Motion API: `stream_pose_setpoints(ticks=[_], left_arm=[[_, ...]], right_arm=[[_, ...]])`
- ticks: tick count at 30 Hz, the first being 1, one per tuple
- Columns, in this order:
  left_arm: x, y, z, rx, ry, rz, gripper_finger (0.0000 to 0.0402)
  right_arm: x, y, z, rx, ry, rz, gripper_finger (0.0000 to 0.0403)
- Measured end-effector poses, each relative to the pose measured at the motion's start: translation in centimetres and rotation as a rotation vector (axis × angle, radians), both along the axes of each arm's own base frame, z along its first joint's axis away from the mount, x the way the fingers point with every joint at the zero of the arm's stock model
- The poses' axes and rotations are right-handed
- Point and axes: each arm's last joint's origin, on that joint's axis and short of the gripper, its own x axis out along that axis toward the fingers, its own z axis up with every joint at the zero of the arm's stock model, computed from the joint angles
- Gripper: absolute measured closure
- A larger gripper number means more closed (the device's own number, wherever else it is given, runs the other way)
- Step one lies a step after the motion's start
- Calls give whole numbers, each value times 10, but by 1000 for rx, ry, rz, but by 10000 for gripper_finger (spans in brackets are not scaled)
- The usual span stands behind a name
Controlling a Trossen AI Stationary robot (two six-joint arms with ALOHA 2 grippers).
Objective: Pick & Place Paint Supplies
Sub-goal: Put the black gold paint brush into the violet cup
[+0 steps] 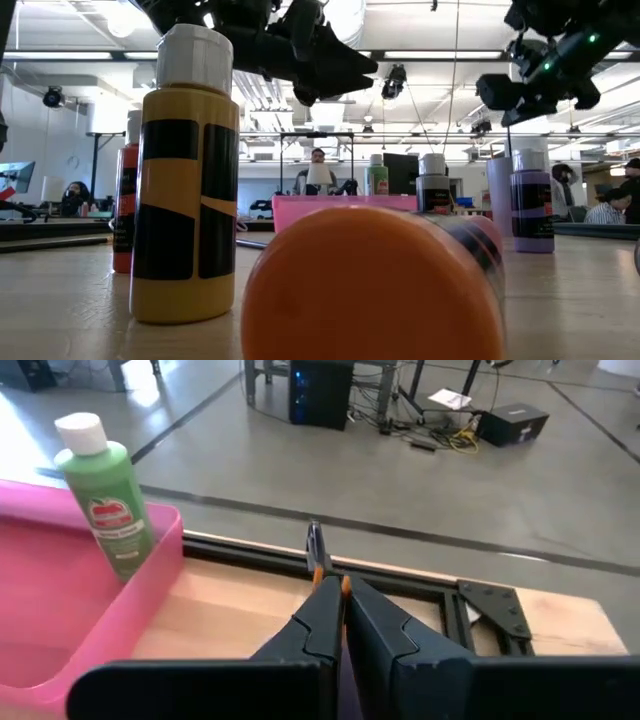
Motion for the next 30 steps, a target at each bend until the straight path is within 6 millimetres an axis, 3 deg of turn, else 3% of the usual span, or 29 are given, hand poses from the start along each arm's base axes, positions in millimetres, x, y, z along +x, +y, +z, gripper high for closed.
stream_pose_setpoints(ticks=[7,30], left_arm=[[0,0,-1,4,7,-1,165],[0,0,-1,-47,13,6,163]], right_arm=[[0,-3,-14,3,-11,-13,394],[6,-6,-25,53,45,4,391]])
